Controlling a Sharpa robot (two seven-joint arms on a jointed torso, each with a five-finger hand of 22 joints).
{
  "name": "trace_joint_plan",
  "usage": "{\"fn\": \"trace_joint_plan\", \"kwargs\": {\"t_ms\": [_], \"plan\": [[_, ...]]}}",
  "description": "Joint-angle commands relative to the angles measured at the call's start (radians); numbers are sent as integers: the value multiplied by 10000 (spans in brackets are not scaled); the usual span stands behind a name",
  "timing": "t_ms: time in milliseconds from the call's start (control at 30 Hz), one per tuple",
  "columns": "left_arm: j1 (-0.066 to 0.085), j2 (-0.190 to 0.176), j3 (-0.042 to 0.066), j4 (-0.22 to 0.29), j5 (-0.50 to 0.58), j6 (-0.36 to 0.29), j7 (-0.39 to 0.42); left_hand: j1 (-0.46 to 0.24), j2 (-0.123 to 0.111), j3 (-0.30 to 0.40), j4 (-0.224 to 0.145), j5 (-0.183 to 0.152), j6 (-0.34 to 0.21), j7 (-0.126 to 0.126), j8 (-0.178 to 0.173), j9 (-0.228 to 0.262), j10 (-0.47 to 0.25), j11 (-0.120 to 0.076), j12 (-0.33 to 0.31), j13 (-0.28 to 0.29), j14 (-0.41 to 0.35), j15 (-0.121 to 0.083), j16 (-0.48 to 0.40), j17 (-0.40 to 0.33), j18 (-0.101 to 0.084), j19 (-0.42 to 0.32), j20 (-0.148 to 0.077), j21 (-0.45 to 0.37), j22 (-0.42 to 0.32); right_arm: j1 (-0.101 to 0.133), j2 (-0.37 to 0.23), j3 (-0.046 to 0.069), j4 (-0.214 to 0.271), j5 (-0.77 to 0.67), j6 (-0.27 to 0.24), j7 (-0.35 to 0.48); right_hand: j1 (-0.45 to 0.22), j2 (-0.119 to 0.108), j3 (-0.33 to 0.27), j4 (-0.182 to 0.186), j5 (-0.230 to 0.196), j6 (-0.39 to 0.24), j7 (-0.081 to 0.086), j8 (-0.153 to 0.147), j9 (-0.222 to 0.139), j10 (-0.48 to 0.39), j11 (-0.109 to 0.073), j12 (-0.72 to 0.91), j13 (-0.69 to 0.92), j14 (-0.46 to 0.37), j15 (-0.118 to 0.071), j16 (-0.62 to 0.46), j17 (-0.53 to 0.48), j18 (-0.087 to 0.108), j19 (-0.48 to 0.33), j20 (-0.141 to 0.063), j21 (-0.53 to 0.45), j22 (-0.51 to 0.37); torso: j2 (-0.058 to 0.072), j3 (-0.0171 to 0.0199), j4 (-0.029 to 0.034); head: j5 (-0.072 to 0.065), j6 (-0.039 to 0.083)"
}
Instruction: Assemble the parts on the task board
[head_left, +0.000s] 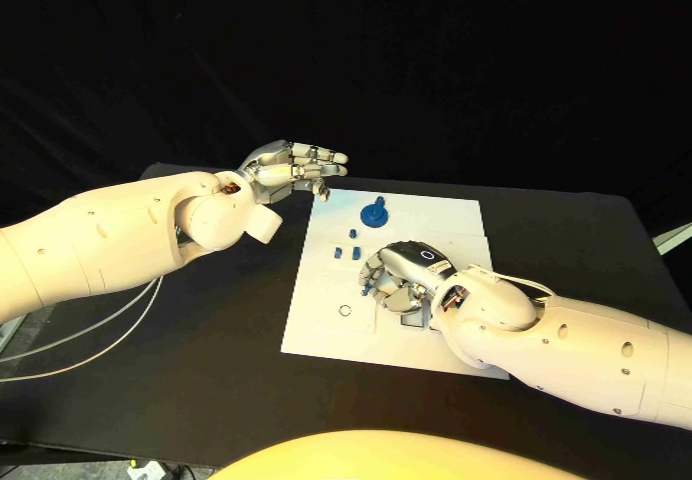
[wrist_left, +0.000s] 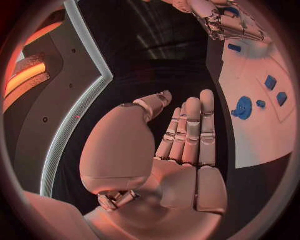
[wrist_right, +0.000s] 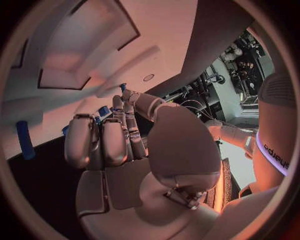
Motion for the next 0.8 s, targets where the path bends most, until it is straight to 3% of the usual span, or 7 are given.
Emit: {"fn": "trace_joint_plan", "kwargs": {"t_ms": [33,467,800], "plan": [[4,12,7,27,13,29,10,2,122,-587,90,-29,-85,74,125,-142,-170,7,146,-107,-94,11,-82,-103,-163,-66,-5,-143,-117,-32,24,-14,-13,-27,27,-8,326,176,549,-153,135,94,61,377,298,893,-247,213,579,395,-45,144,109,-187,154,-15,154,120,-2,-7,-3,7,-19],[4,5,7,23,13,99,-35,2,122,-587,90,-29,-85,74,125,-142,-170,7,146,-107,-94,11,-82,-103,-163,-66,-5,-143,-117,-74,105,-14,-53,-32,-37,-69,326,176,549,-153,135,94,61,377,298,893,-247,213,579,395,-45,144,109,-187,154,-15,154,120,3,-5,-2,29,-57],[4,3,7,26,13,125,-66,4,136,-605,98,-28,-89,78,130,-148,-182,11,155,-107,-96,15,-82,-107,-163,-59,-2,-154,-129,-80,239,-19,-133,-118,669,-272,273,188,561,-156,150,30,89,353,314,833,-221,153,591,388,-25,146,79,-171,109,-1,99,74,4,-3,-1,13,-78]]}}
